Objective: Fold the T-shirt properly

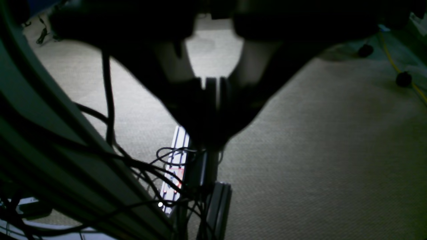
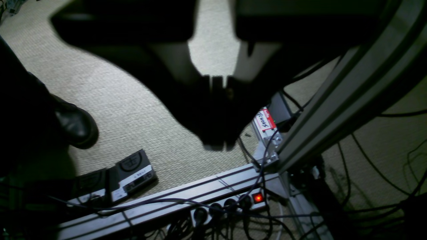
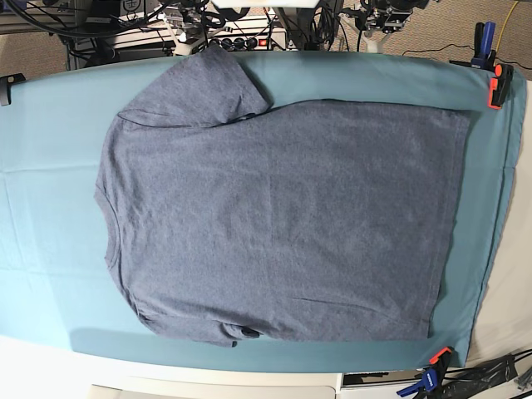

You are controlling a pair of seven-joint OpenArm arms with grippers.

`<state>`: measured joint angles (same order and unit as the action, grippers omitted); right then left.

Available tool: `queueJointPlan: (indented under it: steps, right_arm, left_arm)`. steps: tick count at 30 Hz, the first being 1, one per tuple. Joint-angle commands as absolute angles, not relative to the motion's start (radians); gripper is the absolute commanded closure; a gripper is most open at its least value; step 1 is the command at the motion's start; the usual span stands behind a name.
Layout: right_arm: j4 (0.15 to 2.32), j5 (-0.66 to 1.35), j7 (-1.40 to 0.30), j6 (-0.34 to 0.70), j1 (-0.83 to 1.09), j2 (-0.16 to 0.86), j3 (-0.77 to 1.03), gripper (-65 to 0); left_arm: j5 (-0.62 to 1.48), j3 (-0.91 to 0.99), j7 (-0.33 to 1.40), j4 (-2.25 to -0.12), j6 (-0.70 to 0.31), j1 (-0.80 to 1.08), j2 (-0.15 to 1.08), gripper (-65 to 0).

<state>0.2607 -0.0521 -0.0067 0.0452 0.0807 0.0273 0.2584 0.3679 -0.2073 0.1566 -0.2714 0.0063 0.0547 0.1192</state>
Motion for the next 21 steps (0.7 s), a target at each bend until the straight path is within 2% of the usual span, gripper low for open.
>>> queueJointPlan:
  steps: [1, 21]
  right_arm:
    - [0.266, -0.046, 0.005, 0.045, 0.083, 0.031, 0.256, 0.0]
    - [0.266, -0.046, -0.029, 0.046, 0.084, 0.031, 0.256, 0.0]
  left_arm:
    - [0.368, -0.207, 0.149, -0.277, 0.003, 0.056, 0.122, 0.0]
    - [0.368, -0.207, 0.174, -0.277, 0.004, 0.058, 0.122, 0.0]
